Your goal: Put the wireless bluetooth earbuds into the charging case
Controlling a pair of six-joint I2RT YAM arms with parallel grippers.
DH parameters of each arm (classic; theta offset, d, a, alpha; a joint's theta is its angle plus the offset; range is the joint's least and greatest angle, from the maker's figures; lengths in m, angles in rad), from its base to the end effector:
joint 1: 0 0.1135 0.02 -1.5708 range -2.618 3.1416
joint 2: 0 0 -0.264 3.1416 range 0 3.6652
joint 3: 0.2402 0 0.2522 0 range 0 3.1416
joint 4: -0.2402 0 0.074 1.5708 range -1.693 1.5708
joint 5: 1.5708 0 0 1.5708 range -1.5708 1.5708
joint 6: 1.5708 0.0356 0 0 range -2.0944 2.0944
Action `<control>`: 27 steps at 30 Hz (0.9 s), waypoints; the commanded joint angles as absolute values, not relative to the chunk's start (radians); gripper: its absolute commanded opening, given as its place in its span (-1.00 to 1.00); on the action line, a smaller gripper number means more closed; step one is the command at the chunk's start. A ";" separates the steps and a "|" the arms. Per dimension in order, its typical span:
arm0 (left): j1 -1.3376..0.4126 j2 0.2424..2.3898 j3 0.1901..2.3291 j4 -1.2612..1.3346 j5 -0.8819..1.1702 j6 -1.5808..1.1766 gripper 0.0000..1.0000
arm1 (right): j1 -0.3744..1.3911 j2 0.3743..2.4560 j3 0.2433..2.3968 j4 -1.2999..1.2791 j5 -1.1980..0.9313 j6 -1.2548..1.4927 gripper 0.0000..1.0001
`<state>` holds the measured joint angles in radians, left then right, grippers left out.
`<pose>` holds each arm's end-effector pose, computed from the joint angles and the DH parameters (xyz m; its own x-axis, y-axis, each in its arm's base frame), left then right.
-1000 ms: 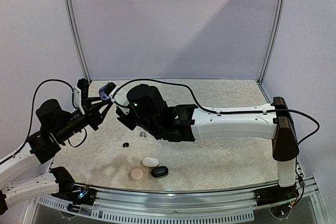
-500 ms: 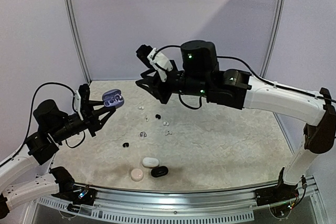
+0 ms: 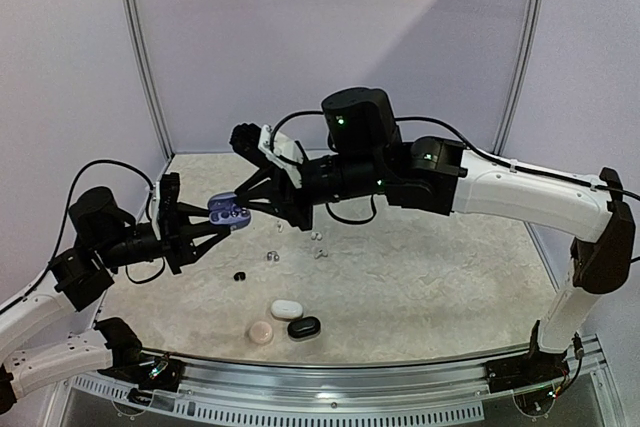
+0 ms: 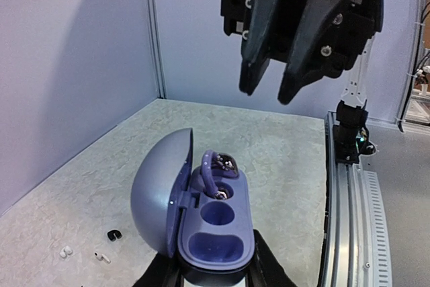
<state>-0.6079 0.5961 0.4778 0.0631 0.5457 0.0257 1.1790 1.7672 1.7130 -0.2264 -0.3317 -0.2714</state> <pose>0.1176 -0.1043 0.2866 -0.0218 0.0419 -0.9989 0.9144 0.4047 -0.0030 0.1507 0.3952 0.3892 0.1644 -0.2658 -0.9499 -0.9853 0.0006 -0.1707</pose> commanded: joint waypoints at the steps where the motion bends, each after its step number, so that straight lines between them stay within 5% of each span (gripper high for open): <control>1: -0.598 0.606 0.505 0.059 0.597 0.018 -1.00 | 1.188 1.801 1.761 -0.280 -0.341 -0.295 -0.75; 27: -0.598 0.603 0.509 0.073 0.568 0.035 -1.00 | 1.187 1.839 1.744 -0.364 -0.286 -0.359 -0.78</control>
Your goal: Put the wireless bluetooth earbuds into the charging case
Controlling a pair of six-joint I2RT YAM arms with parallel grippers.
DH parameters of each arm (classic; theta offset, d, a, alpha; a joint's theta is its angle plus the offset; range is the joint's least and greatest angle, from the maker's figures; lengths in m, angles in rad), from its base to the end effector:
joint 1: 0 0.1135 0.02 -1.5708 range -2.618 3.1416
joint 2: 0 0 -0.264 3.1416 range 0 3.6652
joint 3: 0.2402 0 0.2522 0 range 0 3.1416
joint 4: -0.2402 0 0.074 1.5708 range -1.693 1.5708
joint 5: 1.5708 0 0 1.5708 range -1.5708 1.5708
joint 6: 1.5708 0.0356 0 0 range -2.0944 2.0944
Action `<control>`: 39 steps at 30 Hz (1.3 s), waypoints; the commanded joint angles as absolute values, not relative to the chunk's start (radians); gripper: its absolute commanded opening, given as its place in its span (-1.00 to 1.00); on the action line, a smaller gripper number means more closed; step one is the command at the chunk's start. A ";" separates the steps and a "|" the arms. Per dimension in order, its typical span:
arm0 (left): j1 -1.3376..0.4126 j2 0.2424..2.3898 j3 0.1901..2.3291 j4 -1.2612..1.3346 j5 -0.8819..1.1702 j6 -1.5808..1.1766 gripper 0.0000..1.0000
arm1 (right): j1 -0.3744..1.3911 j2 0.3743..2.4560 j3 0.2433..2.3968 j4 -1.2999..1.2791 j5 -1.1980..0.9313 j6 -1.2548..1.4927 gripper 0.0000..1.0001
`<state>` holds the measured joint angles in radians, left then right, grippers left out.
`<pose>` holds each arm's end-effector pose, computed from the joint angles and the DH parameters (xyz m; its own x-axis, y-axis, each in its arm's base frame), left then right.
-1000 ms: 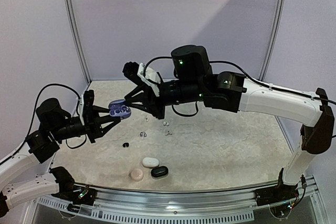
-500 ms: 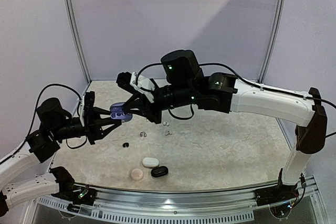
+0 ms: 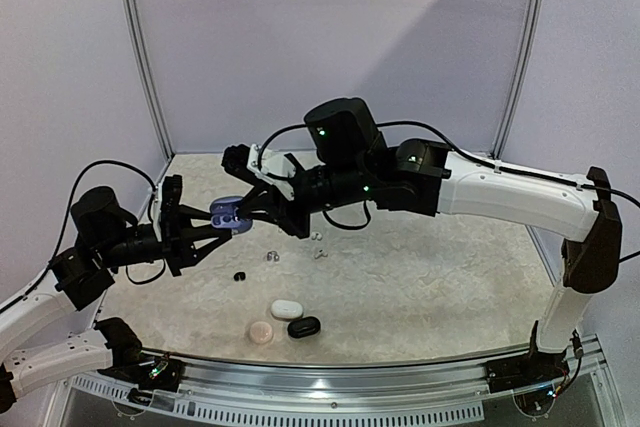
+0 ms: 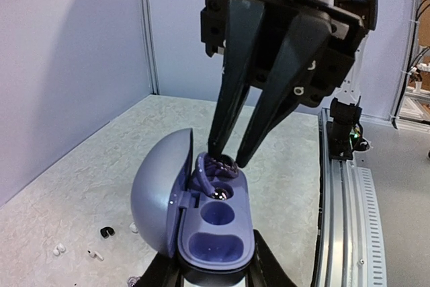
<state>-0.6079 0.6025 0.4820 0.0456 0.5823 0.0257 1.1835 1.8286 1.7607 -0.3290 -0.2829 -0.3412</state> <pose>0.1171 -0.1054 0.2855 -0.0376 0.0523 -0.9979 0.9285 0.3711 -0.0155 0.1553 0.4070 0.3702 0.1925 -0.3789 -0.9052 -0.9784 -0.0026 -0.2069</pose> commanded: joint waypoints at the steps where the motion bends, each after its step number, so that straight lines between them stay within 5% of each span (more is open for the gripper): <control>1: -0.598 0.603 0.509 0.075 0.568 0.035 -1.00 | 1.188 1.837 1.737 -0.359 -0.285 -0.361 -0.79; 11: -0.598 0.605 0.513 0.072 0.596 0.066 -1.00 | 1.190 1.852 1.705 -0.331 -0.238 -0.414 -0.79; 26: -0.600 0.604 0.511 0.054 0.617 0.107 -1.00 | 1.182 1.872 1.747 -0.337 -0.221 -0.362 -0.48; 39: -0.600 0.600 0.503 0.044 0.596 0.104 -1.00 | 1.174 1.806 1.737 -0.273 -0.303 -0.302 -0.49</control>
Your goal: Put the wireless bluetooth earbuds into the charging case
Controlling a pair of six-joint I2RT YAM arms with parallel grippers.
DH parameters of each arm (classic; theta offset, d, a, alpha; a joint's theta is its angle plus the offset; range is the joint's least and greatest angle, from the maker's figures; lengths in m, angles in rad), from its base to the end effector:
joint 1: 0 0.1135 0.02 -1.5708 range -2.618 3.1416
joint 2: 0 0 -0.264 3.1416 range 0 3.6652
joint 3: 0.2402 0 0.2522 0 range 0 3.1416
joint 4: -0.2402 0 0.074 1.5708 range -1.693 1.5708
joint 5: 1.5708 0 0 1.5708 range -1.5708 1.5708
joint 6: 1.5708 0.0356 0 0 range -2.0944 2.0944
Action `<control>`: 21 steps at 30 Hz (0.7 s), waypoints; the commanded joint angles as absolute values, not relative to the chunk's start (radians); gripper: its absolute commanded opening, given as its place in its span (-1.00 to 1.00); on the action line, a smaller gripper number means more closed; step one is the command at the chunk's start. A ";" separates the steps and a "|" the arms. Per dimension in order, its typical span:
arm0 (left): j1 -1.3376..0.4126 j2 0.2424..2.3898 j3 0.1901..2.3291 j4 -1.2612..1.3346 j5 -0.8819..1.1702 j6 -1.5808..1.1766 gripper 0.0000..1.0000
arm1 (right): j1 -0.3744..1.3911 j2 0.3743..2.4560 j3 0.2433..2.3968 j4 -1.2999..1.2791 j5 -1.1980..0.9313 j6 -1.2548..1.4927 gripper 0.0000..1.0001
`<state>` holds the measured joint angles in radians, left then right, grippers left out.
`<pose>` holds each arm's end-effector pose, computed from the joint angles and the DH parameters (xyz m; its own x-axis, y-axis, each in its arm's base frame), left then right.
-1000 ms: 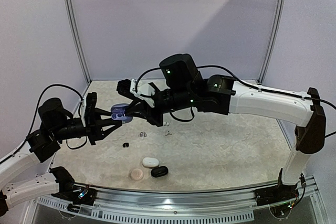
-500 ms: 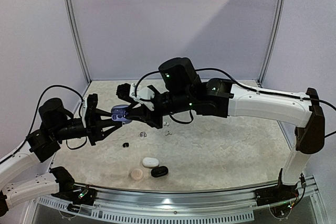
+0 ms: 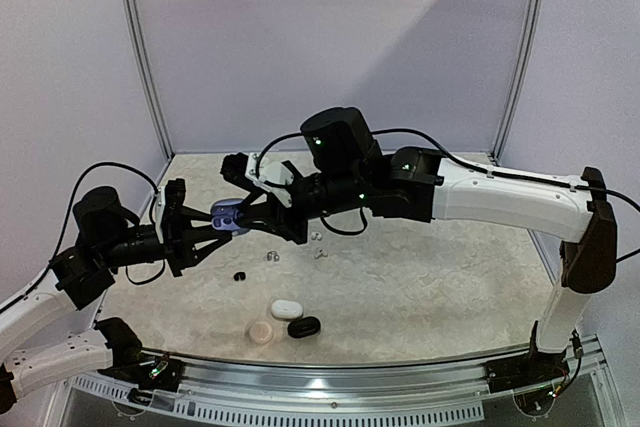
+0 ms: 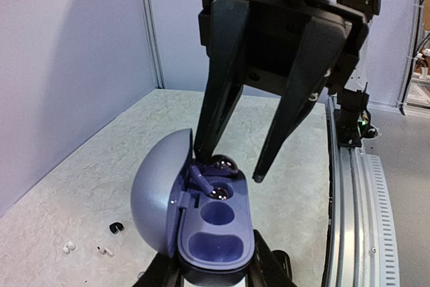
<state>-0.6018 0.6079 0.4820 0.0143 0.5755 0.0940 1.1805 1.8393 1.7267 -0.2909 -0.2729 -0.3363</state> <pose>0.1185 -0.1049 0.2815 -0.0050 0.0989 -0.9951 0.9253 0.3777 0.0329 0.1584 0.4104 0.3576 0.1840 -0.3880 -0.9031 -0.9790 0.0096 -0.2036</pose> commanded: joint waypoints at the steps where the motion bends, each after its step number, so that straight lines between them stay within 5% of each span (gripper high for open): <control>1: -0.600 0.600 0.501 0.044 0.594 0.102 -1.00 | 1.175 1.804 1.738 -0.271 -0.307 -0.297 -0.49; 21: -0.600 0.591 0.496 0.039 0.589 0.100 -1.00 | 1.160 1.782 1.687 -0.247 -0.295 -0.235 -0.55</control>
<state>-0.6018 0.6003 0.4820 0.0242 0.5789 0.0940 1.1645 1.8038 1.7035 -0.2379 -0.3008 -0.2516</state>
